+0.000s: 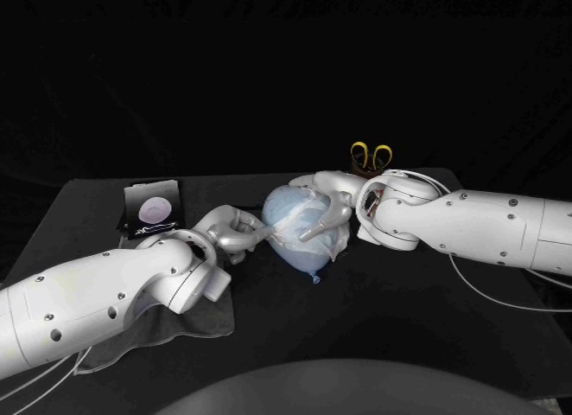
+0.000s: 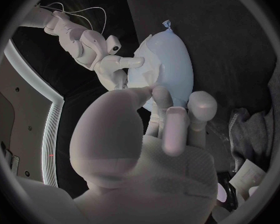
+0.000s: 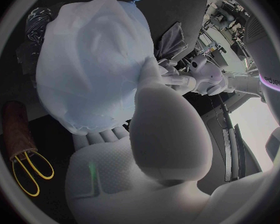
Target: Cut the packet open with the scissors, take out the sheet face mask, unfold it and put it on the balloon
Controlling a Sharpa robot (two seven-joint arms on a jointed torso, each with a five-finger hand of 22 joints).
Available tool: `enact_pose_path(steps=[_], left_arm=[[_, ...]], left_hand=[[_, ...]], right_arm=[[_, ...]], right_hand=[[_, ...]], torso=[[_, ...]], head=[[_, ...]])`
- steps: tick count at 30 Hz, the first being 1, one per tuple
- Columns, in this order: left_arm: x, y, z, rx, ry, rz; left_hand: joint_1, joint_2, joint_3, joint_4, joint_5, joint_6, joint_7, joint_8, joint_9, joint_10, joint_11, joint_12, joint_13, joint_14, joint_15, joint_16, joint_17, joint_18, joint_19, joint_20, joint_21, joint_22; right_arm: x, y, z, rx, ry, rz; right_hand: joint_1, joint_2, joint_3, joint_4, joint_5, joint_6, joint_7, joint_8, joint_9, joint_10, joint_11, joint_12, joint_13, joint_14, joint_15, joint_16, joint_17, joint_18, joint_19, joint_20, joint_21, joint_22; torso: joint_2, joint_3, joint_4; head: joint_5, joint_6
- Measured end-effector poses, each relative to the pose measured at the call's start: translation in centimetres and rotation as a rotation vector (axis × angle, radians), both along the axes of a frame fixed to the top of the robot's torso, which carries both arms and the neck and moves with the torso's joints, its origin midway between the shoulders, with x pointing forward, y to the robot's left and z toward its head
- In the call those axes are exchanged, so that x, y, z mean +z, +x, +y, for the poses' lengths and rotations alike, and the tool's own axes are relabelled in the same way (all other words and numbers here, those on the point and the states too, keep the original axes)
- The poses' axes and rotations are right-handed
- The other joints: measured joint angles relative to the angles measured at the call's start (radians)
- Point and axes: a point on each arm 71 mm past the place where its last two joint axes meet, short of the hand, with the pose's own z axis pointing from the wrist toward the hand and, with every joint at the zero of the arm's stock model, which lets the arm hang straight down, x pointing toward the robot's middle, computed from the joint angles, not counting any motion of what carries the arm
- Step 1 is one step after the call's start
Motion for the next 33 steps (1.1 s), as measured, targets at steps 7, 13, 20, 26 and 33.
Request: enact_pose_path(steps=[7,13,20,26,33], left_arm=[[-0.2,-0.1,0.3,-0.038,0.007,0.027],[-0.4,0.1,1.2,-0.029,0.014,0.039],[-0.5,0.4,1.9,-0.002,0.007,0.043],[-0.6,0.6,2.4,0.031,-0.006,0.037],[-0.6,0.7,2.8,0.048,-0.019,0.039]], left_hand=[[-0.007,0.001,0.0,0.0,0.0,0.0,0.0,-0.001,0.0,0.0,0.0,0.0,0.0,0.0,0.0,-0.001,0.0,0.0,0.0,0.0,0.0,-0.004],[-0.02,-0.012,0.046,-0.046,-0.004,0.0,0.0,-0.003,0.0,0.0,0.0,0.0,0.002,0.0,0.0,-0.001,0.0,0.0,0.0,0.0,0.0,-0.004],[-0.019,-0.011,0.046,-0.046,-0.004,0.0,0.0,-0.006,0.0,0.0,0.0,0.0,0.002,0.0,0.0,-0.001,0.0,0.0,0.0,0.0,-0.001,0.003],[-0.017,-0.009,0.046,-0.046,-0.004,0.0,0.0,-0.002,0.001,0.0,0.0,0.0,0.0,0.0,0.0,-0.001,-0.001,0.0,0.0,0.0,-0.001,0.003],[-0.016,-0.008,0.047,-0.047,-0.004,0.0,0.0,-0.002,0.001,0.0,0.0,0.0,0.0,0.0,0.0,0.002,-0.001,0.0,0.0,0.0,-0.001,0.003]], right_arm=[[0.0,0.0,0.0,-0.001,0.0,0.0],[0.0,0.0,-0.1,-0.001,0.001,-0.001],[0.0,0.0,0.0,-0.001,0.001,-0.001],[0.0,0.0,-0.1,-0.003,0.0,-0.002],[0.0,0.0,-0.1,-0.003,-0.001,-0.002]], right_hand=[[0.0,0.0,0.0,0.0,0.0,0.0,0.0,0.0,0.0,-0.001,-0.001,-0.001,0.0,0.0,0.0,0.0,0.0,0.0,0.0,0.001,0.004,0.0],[0.0,0.0,0.0,0.0,0.0,0.0,0.0,0.0,0.0,-0.001,-0.001,0.0,-0.001,0.0,0.0,0.0,0.0,0.0,0.003,0.004,0.004,0.0],[0.0,0.0,0.0,0.0,0.0,0.0,0.0,0.0,-0.001,-0.002,-0.002,0.001,-0.001,0.0,0.0,0.0,-0.001,-0.001,0.003,0.004,0.004,0.0],[0.0,0.0,0.0,0.0,0.0,0.0,0.0,0.0,-0.001,0.001,0.001,0.001,0.0,0.0,0.0,0.0,-0.001,-0.001,0.003,0.004,0.004,0.0],[0.0,0.0,0.0,0.0,0.0,0.0,0.0,0.0,-0.001,0.001,0.001,0.001,0.0,0.0,0.0,0.0,-0.001,-0.002,0.003,0.004,0.003,-0.001]], torso=[[0.0,0.0006,-0.0007],[0.0,0.0007,-0.0008],[0.0,0.0,0.0001],[0.0,-0.0005,0.0004],[0.0,0.0,0.0001]], head=[[0.0,0.0],[-0.002,0.0],[-0.002,0.004],[0.001,0.006],[0.003,0.008]])
